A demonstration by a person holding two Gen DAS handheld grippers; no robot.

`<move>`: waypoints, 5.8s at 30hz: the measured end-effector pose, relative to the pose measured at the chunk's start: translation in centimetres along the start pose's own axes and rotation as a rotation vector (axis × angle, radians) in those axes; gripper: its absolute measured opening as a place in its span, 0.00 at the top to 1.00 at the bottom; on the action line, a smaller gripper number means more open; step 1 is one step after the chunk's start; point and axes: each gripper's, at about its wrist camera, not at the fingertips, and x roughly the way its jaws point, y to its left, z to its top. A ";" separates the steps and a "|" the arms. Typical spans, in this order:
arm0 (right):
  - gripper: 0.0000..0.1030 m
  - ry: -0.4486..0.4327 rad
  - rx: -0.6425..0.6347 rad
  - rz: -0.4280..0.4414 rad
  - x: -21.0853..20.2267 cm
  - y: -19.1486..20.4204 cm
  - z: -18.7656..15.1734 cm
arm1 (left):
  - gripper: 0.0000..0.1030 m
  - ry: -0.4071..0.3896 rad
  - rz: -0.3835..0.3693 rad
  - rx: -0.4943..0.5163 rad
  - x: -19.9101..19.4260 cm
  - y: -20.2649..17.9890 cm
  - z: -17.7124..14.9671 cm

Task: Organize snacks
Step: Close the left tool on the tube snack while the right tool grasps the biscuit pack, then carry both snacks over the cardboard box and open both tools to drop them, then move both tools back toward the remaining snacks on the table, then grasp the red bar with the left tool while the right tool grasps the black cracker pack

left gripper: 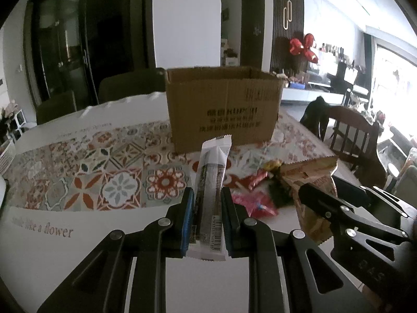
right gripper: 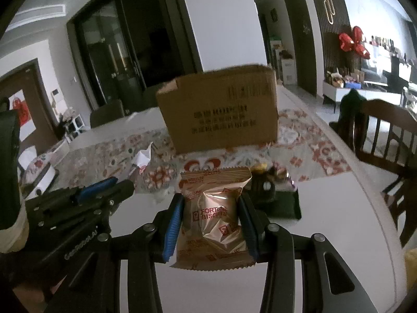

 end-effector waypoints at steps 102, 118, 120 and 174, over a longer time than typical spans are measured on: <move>0.04 -0.130 -0.064 -0.102 2.4 -4.2 15.1 | 0.34 -0.179 0.012 0.156 1.0 -2.0 13.5; 0.05 -0.044 -0.041 -0.131 1.5 -4.3 8.8 | 0.34 -0.143 -0.053 0.337 1.7 -3.1 8.2; 0.05 -0.021 -0.041 -0.131 1.8 -4.2 8.3 | 0.34 -0.125 -0.059 0.355 2.3 -3.2 7.8; 0.53 0.347 0.069 -0.029 12.5 -7.2 2.5 | 0.64 0.333 -0.409 0.489 16.6 -7.1 2.8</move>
